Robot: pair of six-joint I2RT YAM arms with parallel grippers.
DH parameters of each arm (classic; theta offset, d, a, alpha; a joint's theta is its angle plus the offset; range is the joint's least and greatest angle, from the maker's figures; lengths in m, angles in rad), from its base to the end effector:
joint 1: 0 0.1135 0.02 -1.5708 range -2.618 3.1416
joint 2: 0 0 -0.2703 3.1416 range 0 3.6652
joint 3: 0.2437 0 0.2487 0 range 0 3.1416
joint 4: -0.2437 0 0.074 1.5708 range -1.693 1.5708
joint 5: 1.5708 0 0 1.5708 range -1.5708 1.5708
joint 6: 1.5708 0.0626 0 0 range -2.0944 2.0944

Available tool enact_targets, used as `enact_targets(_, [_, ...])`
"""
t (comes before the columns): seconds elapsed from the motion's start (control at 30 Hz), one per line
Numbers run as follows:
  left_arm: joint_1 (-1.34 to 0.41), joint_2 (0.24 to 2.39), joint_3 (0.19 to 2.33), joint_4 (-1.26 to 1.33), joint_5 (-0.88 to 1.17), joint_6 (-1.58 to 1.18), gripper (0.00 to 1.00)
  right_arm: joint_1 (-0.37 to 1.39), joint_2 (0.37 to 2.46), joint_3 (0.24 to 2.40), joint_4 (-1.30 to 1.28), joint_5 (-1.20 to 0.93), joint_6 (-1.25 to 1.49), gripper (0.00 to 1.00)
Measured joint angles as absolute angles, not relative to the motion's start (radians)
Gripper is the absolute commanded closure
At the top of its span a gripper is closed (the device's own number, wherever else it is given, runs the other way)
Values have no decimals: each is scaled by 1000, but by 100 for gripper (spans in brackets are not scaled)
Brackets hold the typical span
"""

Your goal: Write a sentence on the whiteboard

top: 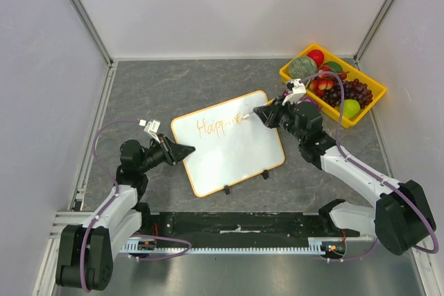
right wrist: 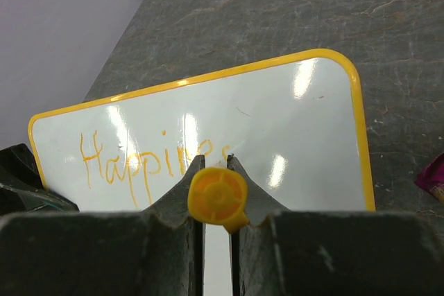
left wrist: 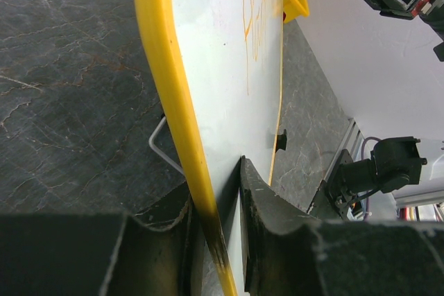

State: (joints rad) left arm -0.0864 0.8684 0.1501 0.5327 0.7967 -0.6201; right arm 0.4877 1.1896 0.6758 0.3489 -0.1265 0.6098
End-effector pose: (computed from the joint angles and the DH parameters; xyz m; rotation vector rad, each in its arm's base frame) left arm 0.1778 -0.0603 0.1844 0.1283 1.8542 -1.1965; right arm 0.2555 0.1445 0.2757 0.0136 1.8239 0.9034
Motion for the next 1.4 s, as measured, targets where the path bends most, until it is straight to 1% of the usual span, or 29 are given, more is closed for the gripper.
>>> enact_targets(0.3, [-86,868,150,533,797,-620,98,446,1143,700,324,-91,601,100])
enact_targets(0.6, [-86,868,150,533,797,-620,98,416,1156,710,316,-78,590,100])
enact_targets(0.9, [-86,868,150,533,797,-620,98,413,1196,710,325,-92,591,100])
enact_targets(1.4, [-86,868,150,533,797,-620,98,410,1201,709,328,-139,586,100])
